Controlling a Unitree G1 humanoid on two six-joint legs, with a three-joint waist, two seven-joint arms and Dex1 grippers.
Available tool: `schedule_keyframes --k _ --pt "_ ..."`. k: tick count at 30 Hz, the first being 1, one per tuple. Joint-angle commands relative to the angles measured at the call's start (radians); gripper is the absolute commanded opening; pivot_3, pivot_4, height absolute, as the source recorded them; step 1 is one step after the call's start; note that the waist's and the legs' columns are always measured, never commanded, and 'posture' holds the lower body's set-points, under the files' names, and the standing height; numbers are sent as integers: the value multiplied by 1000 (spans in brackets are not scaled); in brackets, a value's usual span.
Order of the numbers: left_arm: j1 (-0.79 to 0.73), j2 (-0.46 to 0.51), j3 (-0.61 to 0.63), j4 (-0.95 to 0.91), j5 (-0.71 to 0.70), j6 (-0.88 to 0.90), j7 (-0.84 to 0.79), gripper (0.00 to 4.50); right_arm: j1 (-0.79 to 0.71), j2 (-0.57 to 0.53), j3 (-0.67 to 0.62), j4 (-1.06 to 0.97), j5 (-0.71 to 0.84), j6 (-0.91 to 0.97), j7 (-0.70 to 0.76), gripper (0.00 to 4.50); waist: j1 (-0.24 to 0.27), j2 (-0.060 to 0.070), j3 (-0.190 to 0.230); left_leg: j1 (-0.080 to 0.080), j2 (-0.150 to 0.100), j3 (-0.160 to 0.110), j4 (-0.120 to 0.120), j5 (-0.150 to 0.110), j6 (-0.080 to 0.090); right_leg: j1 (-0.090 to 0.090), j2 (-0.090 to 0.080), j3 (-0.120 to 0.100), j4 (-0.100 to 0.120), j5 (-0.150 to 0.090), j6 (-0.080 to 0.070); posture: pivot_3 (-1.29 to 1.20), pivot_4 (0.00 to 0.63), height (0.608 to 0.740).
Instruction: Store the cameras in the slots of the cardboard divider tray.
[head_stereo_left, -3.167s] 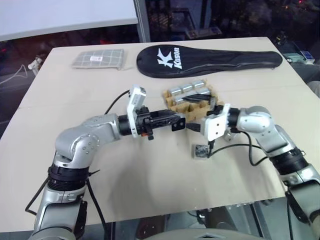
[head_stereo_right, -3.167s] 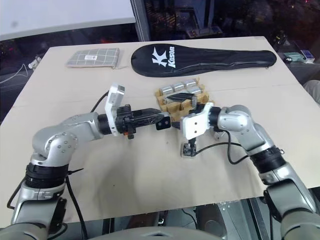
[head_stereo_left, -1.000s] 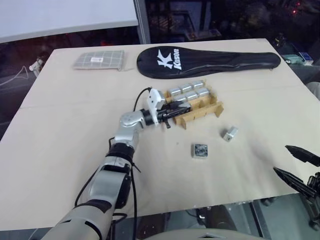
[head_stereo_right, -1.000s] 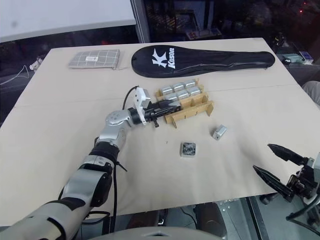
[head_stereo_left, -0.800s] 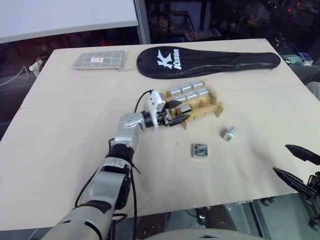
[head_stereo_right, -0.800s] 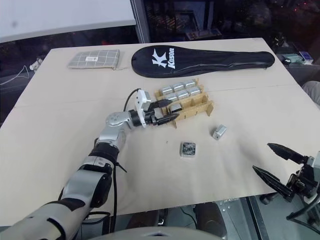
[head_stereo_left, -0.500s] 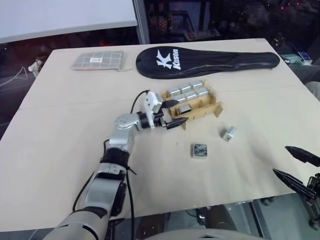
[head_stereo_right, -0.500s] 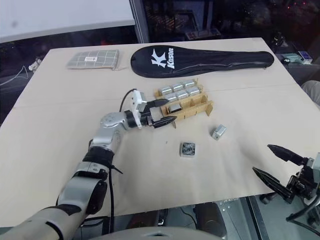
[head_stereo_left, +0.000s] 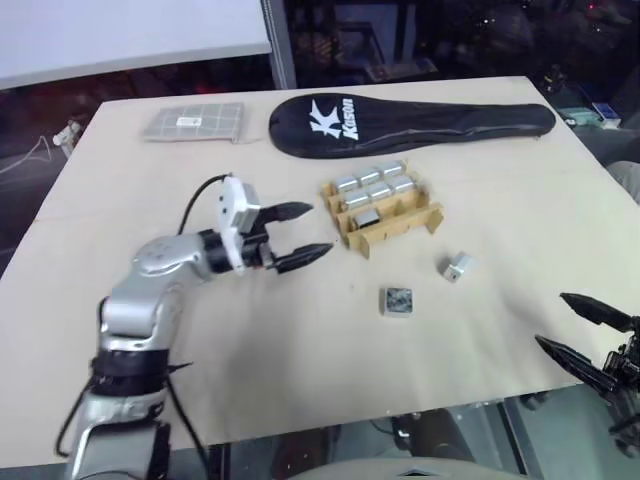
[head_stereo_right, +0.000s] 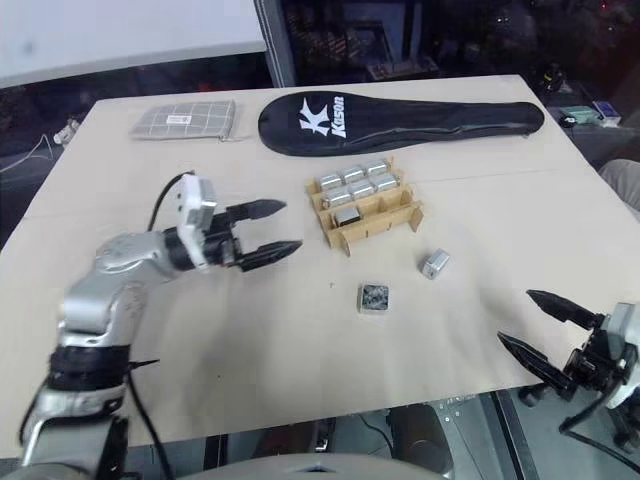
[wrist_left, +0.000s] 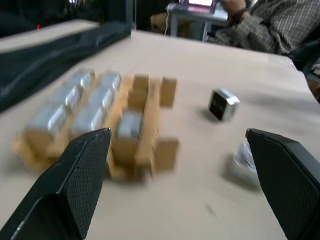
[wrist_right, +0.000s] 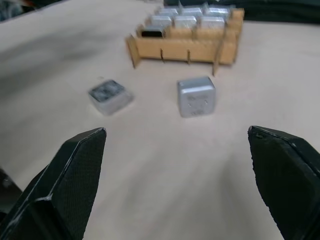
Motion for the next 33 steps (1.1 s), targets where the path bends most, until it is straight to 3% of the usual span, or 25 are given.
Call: schedule_keyframes --k 1,3,7,14,17,21,27,30,33 --pt "79 91 116 -146 -112 77 -22 4459 -58 -22 32 -6 -54 56 -114 4500 1 0 0 0 0 0 0 0 0 0 0 0 0 -2 -3 0 150 740" --pt "151 142 153 -192 -127 63 -69 4459 -88 -25 73 -4 -111 82 -181 4500 4 0 0 0 0 0 0 0 0 0 0 0 0 -2 -3 0 150 740" --pt "286 224 241 -237 -200 72 -183 4459 -154 31 129 -42 -72 154 -275 4500 5 0 0 -1 0 3 -1 0 0 -1 0 -1 -1 -2 -4 0 150 740" --pt "332 240 308 -286 -262 91 -150 4459 -292 -13 299 -36 -209 210 -346 4500 1 0 0 -1 0 3 0 0 0 -1 0 -1 -1 -2 -4 0 150 740" --pt "335 248 326 -302 -290 107 -134 4459 -395 -114 413 13 -300 254 -300 4500 -2 0 0 -1 0 5 0 0 0 -2 0 -1 0 -2 -3 0 150 740" --pt "343 247 335 -321 -311 116 -106 4459 -543 -115 442 83 -256 308 -267 4500 -2 0 0 -2 0 5 -1 0 0 -2 1 -1 -1 -2 -4 0 150 740" --pt "385 246 366 -365 -340 129 -66 4459 -628 -165 539 165 -321 262 -146 4500 3 0 0 -2 -1 4 -1 0 0 -2 0 -2 -1 -2 -4 0 150 740" --pt "394 250 373 -370 -345 127 -54 4459 -686 -299 593 205 -376 211 19 4500 1 1 1 -3 -1 4 0 0 0 -3 0 -1 -1 -2 -4 0 150 740" --pt "399 248 375 -374 -347 124 -46 4459 -768 -363 641 258 -421 163 109 4500 -2 1 1 -1 -1 6 0 0 0 -2 0 -1 -1 -2 -4 0 150 740"
